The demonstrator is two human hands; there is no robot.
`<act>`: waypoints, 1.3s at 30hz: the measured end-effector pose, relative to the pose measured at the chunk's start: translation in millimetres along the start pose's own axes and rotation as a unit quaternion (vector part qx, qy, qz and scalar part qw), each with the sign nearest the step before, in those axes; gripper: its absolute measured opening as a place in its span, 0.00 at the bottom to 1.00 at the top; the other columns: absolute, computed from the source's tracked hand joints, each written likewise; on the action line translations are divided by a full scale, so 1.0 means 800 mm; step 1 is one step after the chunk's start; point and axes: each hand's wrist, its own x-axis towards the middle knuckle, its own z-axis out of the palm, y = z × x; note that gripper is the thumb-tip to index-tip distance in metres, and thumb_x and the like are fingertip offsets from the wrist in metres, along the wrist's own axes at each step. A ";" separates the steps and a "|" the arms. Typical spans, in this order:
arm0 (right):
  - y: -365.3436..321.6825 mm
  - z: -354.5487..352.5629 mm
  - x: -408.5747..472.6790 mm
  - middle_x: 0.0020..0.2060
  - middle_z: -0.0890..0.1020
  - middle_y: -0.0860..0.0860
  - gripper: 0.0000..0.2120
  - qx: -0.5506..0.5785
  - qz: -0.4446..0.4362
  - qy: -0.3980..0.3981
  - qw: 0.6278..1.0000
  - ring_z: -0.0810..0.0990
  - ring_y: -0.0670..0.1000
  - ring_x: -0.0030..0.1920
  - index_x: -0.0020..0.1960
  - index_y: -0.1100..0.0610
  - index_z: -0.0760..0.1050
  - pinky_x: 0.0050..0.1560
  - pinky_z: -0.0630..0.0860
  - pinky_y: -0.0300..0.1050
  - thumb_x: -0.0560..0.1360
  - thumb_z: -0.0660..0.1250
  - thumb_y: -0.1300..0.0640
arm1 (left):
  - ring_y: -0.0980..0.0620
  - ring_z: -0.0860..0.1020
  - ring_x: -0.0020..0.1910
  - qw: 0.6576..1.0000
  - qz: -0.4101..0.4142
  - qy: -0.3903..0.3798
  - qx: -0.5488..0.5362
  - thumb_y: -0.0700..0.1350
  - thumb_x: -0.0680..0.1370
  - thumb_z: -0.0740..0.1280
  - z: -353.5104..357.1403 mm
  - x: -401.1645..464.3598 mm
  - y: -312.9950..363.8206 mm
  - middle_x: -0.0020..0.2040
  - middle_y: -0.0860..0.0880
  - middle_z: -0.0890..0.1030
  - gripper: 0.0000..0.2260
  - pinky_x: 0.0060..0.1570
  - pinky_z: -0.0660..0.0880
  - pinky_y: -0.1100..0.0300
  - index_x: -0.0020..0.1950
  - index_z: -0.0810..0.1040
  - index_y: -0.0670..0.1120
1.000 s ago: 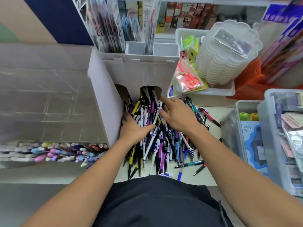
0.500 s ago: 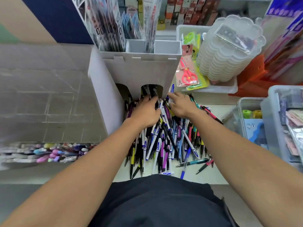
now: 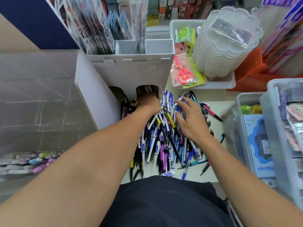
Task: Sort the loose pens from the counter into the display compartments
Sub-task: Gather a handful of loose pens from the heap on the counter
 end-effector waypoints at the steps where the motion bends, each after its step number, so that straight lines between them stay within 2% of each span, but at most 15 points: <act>1: -0.001 0.002 -0.006 0.75 0.68 0.54 0.23 0.007 0.003 0.011 1.000 0.61 0.54 0.76 0.76 0.55 0.69 0.77 0.57 0.50 0.82 0.62 0.54 | 0.37 0.71 0.67 1.000 0.009 0.018 0.006 0.50 0.82 0.59 0.000 -0.004 0.001 0.70 0.40 0.72 0.19 0.65 0.71 0.49 0.73 0.68 0.50; 6: -0.013 0.010 0.023 0.67 0.77 0.55 0.19 0.047 0.020 0.002 0.999 0.72 0.56 0.70 0.70 0.59 0.75 0.72 0.66 0.50 0.80 0.63 0.56 | 0.38 0.77 0.58 0.999 0.021 0.040 -0.030 0.44 0.81 0.58 -0.004 -0.023 -0.004 0.62 0.41 0.79 0.13 0.48 0.71 0.55 0.63 0.77 0.46; 10: -0.027 0.016 0.094 0.71 0.73 0.52 0.23 -0.067 0.005 -0.128 0.990 0.68 0.62 0.71 0.75 0.53 0.69 0.71 0.66 0.61 0.80 0.60 0.53 | 0.40 0.75 0.66 0.995 0.040 0.012 -0.092 0.46 0.83 0.61 -0.014 -0.059 -0.016 0.71 0.43 0.75 0.18 0.59 0.74 0.54 0.73 0.73 0.48; 13: -0.023 0.027 0.124 0.70 0.71 0.52 0.19 -0.135 0.015 -0.216 0.967 0.67 0.64 0.68 0.71 0.51 0.69 0.68 0.66 0.65 0.80 0.55 0.50 | 0.38 0.78 0.63 0.992 0.057 -0.026 -0.111 0.49 0.84 0.61 -0.018 -0.080 -0.026 0.72 0.43 0.74 0.21 0.54 0.75 0.54 0.77 0.69 0.51; 15: -0.019 0.034 0.124 0.68 0.71 0.51 0.18 -0.156 0.003 -0.219 0.963 0.69 0.63 0.65 0.68 0.51 0.70 0.67 0.67 0.65 0.80 0.55 0.50 | 0.40 0.76 0.65 0.993 0.071 -0.043 -0.088 0.50 0.84 0.61 -0.016 -0.087 -0.030 0.73 0.43 0.73 0.22 0.57 0.73 0.56 0.78 0.67 0.50; 18: -0.012 0.039 0.114 0.69 0.71 0.53 0.18 -0.151 -0.001 -0.198 0.968 0.67 0.63 0.68 0.69 0.54 0.70 0.69 0.67 0.63 0.81 0.57 0.52 | 0.42 0.65 0.75 0.994 0.081 -0.039 -0.053 0.51 0.84 0.60 -0.007 -0.098 -0.033 0.77 0.42 0.66 0.23 0.70 0.65 0.53 0.79 0.64 0.49; 21: -0.018 0.025 0.076 0.75 0.68 0.56 0.23 -0.051 -0.006 -0.078 0.996 0.64 0.61 0.75 0.76 0.54 0.66 0.75 0.62 0.57 0.83 0.60 0.52 | 0.41 0.52 0.80 0.992 0.095 0.027 -0.073 0.53 0.83 0.63 0.004 -0.119 -0.037 0.82 0.42 0.55 0.29 0.77 0.56 0.46 0.82 0.56 0.55; 23: -0.027 0.010 0.028 0.63 0.79 0.54 0.18 -0.005 0.002 0.036 0.999 0.76 0.56 0.64 0.66 0.55 0.76 0.65 0.73 0.53 0.80 0.64 0.48 | 0.43 0.61 0.76 0.978 0.131 0.131 -0.094 0.52 0.79 0.69 0.011 -0.144 -0.047 0.76 0.44 0.65 0.29 0.74 0.62 0.49 0.78 0.65 0.52; 24: -0.032 0.001 0.003 0.50 0.83 0.51 0.13 -0.009 0.002 0.058 0.998 0.81 0.53 0.52 0.54 0.54 0.80 0.54 0.78 0.51 0.78 0.67 0.45 | 0.47 0.68 0.68 0.966 0.155 0.178 -0.105 0.51 0.76 0.72 0.015 -0.158 -0.057 0.68 0.47 0.72 0.24 0.67 0.68 0.53 0.71 0.72 0.50; 25: -0.036 -0.008 -0.021 0.38 0.82 0.49 0.13 -0.022 -0.011 0.023 0.999 0.81 0.50 0.41 0.42 0.53 0.79 0.44 0.78 0.48 0.76 0.70 0.43 | 0.51 0.72 0.58 0.957 0.178 0.203 -0.109 0.51 0.74 0.74 0.020 -0.171 -0.069 0.58 0.50 0.76 0.18 0.59 0.71 0.58 0.62 0.76 0.50; 27: -0.038 -0.017 -0.057 0.28 0.78 0.46 0.17 -0.051 -0.055 -0.165 0.983 0.77 0.46 0.32 0.34 0.52 0.75 0.34 0.73 0.42 0.72 0.75 0.43 | 0.54 0.72 0.43 0.961 0.213 0.155 -0.089 0.54 0.72 0.76 0.033 -0.191 -0.095 0.43 0.56 0.73 0.13 0.43 0.71 0.59 0.46 0.74 0.51; 29: -0.033 -0.007 -0.074 0.29 0.76 0.44 0.12 -0.114 -0.106 -0.322 0.934 0.74 0.43 0.32 0.38 0.52 0.76 0.34 0.69 0.42 0.70 0.77 0.48 | 0.54 0.71 0.38 0.969 0.237 0.060 -0.019 0.56 0.73 0.74 0.048 -0.203 -0.111 0.37 0.57 0.70 0.15 0.37 0.70 0.56 0.41 0.71 0.52; 31: -0.028 0.011 -0.086 0.31 0.74 0.42 0.07 -0.190 -0.179 -0.361 0.895 0.74 0.46 0.35 0.44 0.49 0.78 0.37 0.67 0.43 0.70 0.75 0.52 | 0.52 0.73 0.37 0.967 0.245 0.012 0.071 0.59 0.75 0.71 0.057 -0.215 -0.110 0.34 0.57 0.70 0.16 0.36 0.70 0.55 0.39 0.69 0.52; 35: -0.017 0.046 -0.103 0.40 0.80 0.47 0.13 -0.253 -0.247 -0.378 0.856 0.77 0.53 0.42 0.55 0.49 0.79 0.40 0.69 0.45 0.72 0.74 0.50 | 0.50 0.77 0.39 0.968 0.163 -0.059 0.182 0.64 0.76 0.69 0.072 -0.223 -0.111 0.35 0.52 0.77 0.20 0.38 0.72 0.56 0.38 0.77 0.48; 39: -0.012 0.075 -0.114 0.37 0.82 0.50 0.06 -0.260 -0.270 -0.365 0.852 0.78 0.55 0.37 0.46 0.52 0.79 0.37 0.70 0.44 0.70 0.69 0.52 | 0.49 0.80 0.38 0.974 0.110 -0.137 0.142 0.64 0.70 0.75 0.096 -0.221 -0.128 0.35 0.51 0.81 0.21 0.40 0.77 0.56 0.33 0.78 0.47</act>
